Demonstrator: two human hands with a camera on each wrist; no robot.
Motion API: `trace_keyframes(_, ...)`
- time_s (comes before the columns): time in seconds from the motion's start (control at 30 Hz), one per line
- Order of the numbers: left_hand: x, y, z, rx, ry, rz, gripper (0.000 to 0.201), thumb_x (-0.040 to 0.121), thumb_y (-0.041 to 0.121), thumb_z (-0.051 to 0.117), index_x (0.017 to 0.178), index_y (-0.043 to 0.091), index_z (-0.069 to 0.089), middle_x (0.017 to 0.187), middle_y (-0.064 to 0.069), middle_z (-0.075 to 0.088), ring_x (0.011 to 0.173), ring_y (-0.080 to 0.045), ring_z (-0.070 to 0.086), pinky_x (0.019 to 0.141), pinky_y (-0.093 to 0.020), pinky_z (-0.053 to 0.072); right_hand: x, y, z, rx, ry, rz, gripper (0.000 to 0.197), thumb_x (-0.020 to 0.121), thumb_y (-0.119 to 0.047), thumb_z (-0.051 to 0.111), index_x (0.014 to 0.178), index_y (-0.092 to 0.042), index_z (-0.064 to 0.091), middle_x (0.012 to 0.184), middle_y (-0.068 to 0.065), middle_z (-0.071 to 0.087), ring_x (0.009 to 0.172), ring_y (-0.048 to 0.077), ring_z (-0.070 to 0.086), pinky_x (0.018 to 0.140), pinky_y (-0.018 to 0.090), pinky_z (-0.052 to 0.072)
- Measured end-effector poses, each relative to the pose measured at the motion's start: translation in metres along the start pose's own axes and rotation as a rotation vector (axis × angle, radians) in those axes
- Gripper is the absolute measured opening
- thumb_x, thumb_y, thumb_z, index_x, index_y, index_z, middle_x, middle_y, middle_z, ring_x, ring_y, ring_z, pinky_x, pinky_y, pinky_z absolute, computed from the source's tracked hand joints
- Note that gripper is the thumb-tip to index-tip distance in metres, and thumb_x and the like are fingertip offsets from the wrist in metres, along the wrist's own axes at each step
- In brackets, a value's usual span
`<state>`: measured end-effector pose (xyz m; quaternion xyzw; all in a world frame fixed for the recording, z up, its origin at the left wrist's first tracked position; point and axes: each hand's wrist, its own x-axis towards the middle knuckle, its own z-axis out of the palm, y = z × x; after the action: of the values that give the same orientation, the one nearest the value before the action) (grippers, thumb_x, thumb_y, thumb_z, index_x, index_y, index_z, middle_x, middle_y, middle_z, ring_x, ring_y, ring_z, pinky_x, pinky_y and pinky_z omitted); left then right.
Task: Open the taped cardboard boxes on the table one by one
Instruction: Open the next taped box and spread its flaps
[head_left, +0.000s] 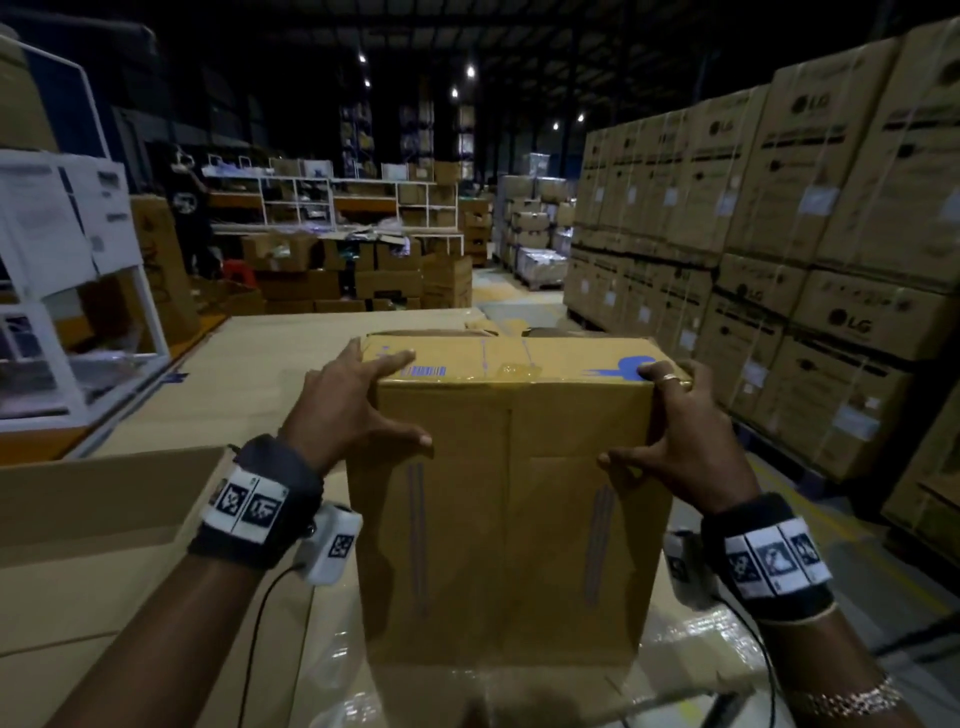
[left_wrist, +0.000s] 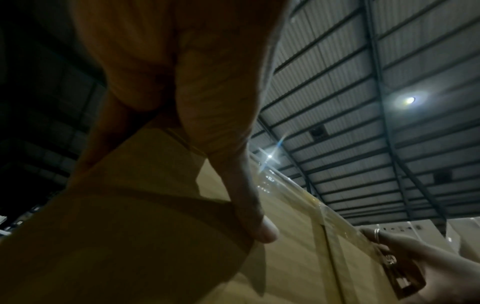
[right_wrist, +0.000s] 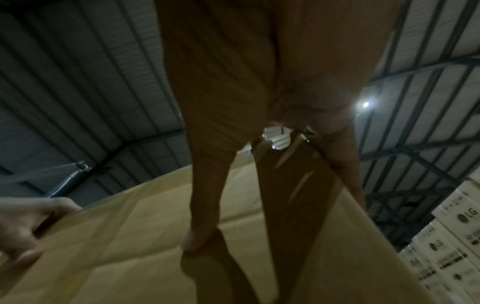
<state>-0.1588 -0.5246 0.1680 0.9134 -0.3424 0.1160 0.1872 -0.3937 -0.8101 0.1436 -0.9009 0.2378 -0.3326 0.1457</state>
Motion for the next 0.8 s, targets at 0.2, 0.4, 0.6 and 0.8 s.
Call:
trace_keyframes(0.2, -0.040, 0.006, -0.001, -0.028, 0.095, 0.056, 0.115, 0.055, 0.073, 0.078, 0.155, 0.047, 0.029, 0.167, -0.013, 0.018, 0.149, -0.037, 0.027, 0.116, -0.057, 0.027, -0.048, 0.002, 0.003, 0.096, 0.179, -0.075, 0.101, 0.054, -0.044, 0.096, 0.138, -0.029, 0.041, 0.158, 0.006, 0.023, 0.136, 0.039, 0.044, 0.097, 0.059, 0.054)
trace_keyframes(0.4, -0.091, 0.002, 0.002, -0.089, 0.271, 0.155, 0.111, 0.059, 0.072, 0.077, 0.156, 0.036, 0.035, 0.164, -0.019, 0.026, 0.147, -0.040, 0.033, 0.107, -0.067, 0.035, -0.099, -0.008, -0.003, 0.152, 0.331, -0.113, 0.094, 0.062, -0.047, 0.091, 0.139, -0.018, 0.043, 0.159, 0.017, 0.026, 0.140, 0.039, 0.041, 0.102, 0.043, 0.047)
trace_keyframes(0.6, -0.142, -0.007, 0.017, -0.197, 0.471, 0.245, 0.100, 0.071, 0.068, 0.072, 0.157, 0.030, 0.036, 0.165, -0.021, 0.022, 0.151, -0.036, 0.027, 0.111, -0.057, 0.040, -0.149, -0.014, -0.002, 0.193, 0.446, -0.152, 0.087, 0.067, -0.029, 0.095, 0.136, -0.002, 0.050, 0.154, 0.032, 0.026, 0.144, 0.044, 0.033, 0.114, 0.007, 0.025)
trace_keyframes(0.8, -0.187, -0.010, 0.043, -0.204, 0.582, 0.178, 0.093, 0.074, 0.064, 0.076, 0.152, 0.024, 0.045, 0.166, -0.022, 0.018, 0.145, -0.026, 0.029, 0.094, -0.055, 0.052, -0.186, -0.001, 0.024, 0.232, 0.485, -0.173, 0.077, 0.068, -0.014, 0.095, 0.129, 0.004, 0.053, 0.150, 0.040, 0.024, 0.151, 0.032, 0.026, 0.118, 0.027, 0.033)
